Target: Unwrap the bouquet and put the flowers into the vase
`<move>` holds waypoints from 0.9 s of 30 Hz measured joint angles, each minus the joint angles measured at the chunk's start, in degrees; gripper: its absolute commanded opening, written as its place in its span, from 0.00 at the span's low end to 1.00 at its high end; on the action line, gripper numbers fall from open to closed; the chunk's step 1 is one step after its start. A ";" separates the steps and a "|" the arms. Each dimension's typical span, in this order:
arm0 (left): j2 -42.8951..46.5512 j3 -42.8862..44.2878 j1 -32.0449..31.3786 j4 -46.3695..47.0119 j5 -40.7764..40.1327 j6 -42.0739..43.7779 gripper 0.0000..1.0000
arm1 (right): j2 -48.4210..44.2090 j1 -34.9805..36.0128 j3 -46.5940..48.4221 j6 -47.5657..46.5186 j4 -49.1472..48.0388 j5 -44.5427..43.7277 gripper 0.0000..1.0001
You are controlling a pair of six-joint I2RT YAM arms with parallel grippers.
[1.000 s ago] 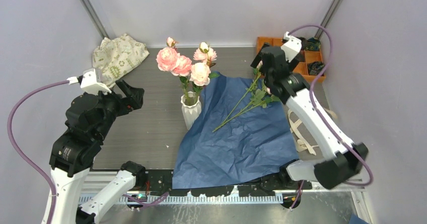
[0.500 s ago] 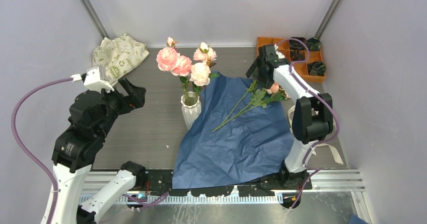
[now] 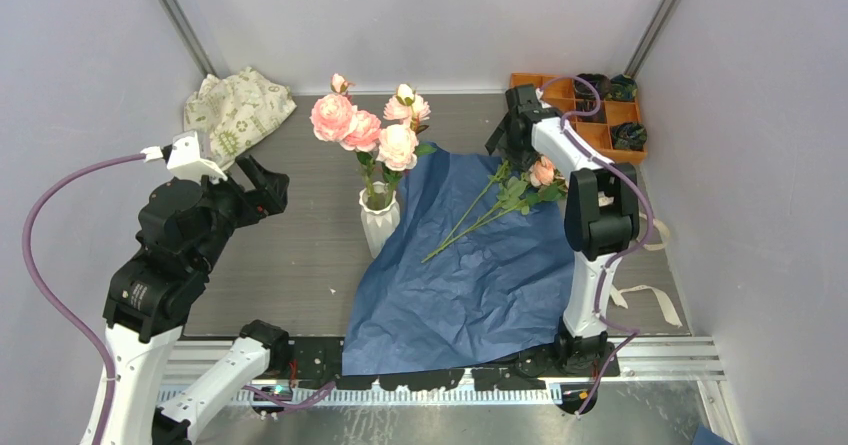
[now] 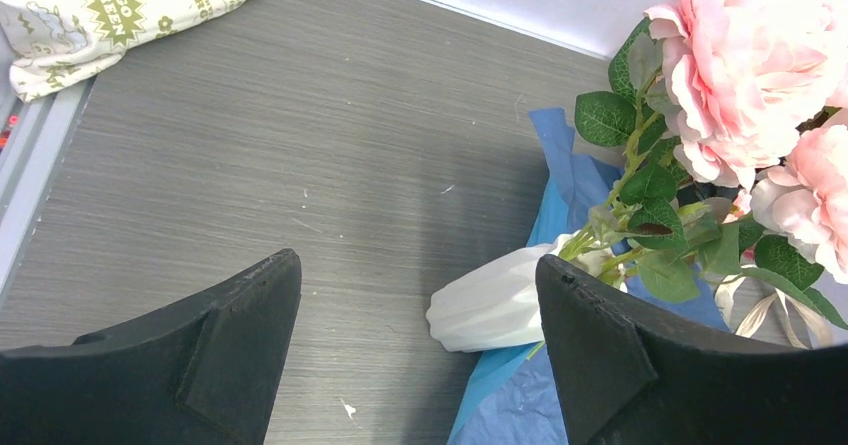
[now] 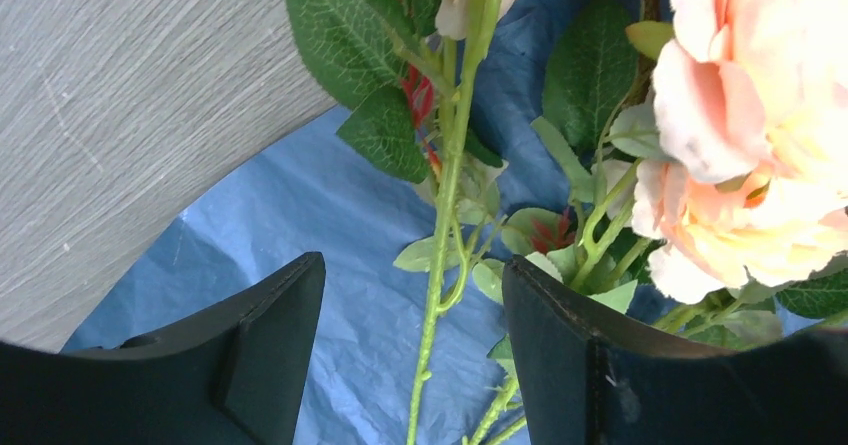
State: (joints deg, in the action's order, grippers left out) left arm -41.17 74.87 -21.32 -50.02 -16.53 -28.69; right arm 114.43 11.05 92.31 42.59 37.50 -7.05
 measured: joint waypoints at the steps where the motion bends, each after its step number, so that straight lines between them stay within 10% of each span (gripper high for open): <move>1: 0.00 0.00 0.00 0.00 0.00 0.17 0.88 | 0.50 -0.07 0.39 -0.24 0.24 -0.28 0.70; 27: 0.87 0.00 0.00 -0.70 -1.46 0.68 0.88 | 2.95 -0.68 4.15 -1.95 1.27 -0.46 0.01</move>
State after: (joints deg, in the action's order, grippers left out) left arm -40.29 74.87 -21.32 -50.72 -18.00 -28.01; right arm 117.38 10.37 96.47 40.64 38.76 -7.51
